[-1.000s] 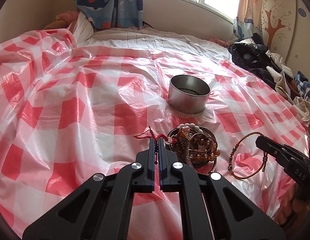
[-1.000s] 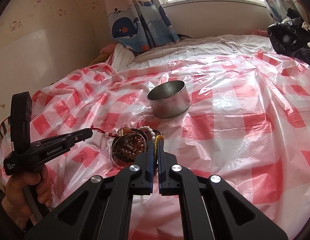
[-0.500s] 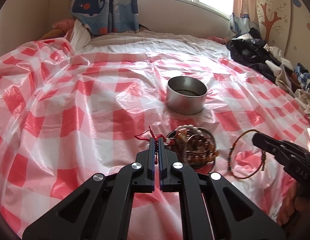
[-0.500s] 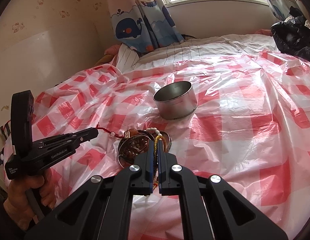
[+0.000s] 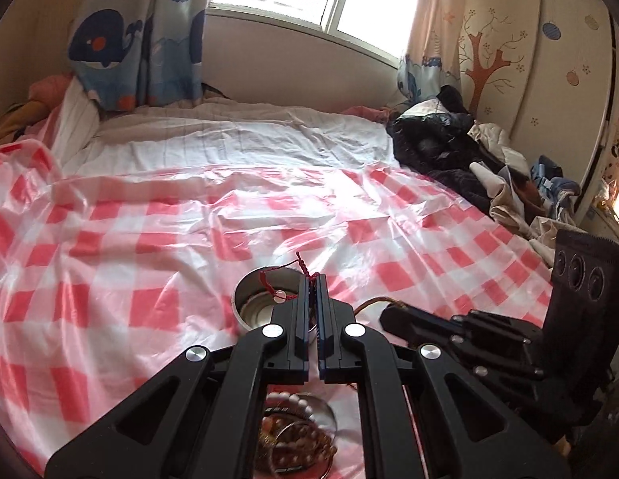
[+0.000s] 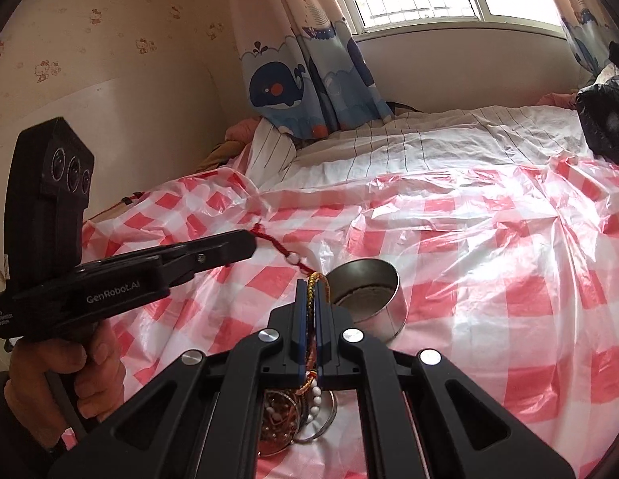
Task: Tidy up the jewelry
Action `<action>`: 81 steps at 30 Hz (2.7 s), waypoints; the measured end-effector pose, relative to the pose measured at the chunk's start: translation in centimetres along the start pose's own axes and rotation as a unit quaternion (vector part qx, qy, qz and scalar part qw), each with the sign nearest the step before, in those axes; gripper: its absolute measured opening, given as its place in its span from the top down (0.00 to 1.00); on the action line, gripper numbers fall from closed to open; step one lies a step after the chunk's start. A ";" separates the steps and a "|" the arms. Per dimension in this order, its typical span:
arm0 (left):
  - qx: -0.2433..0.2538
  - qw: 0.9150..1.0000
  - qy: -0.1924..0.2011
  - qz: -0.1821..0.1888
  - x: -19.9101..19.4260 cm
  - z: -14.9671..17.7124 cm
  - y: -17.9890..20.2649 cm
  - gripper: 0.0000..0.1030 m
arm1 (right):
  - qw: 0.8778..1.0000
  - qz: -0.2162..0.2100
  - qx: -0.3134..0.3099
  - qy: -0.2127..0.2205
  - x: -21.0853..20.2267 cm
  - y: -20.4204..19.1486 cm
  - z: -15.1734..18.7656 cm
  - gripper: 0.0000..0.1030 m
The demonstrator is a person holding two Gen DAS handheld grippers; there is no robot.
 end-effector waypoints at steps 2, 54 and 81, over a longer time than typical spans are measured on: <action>-0.019 1.000 -0.019 0.015 2.6 -0.6 -0.3 0.97 | 1.000 0.001 -0.001 0.001 0.6 0.5 -0.5 0.96; -0.093 0.982 -0.162 0.003 12.0 0.5 -4.8 0.97 | 0.989 0.026 0.113 -0.095 4.4 4.5 2.9 0.57; -0.021 0.984 -0.162 -0.071 0.6 8.0 -6.5 0.57 | 0.988 -0.038 0.029 -0.147 2.7 -2.0 8.1 0.55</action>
Point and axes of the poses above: each gripper's, at about its wrist camera, not at the fingertips, and x roughly the way its jaws point, y to its right, z to its underside, the point moved 3 cm from there along x, roughly the way its jaws point, and after that the axes turned 5 degrees about -x, right-handed, at the moved point
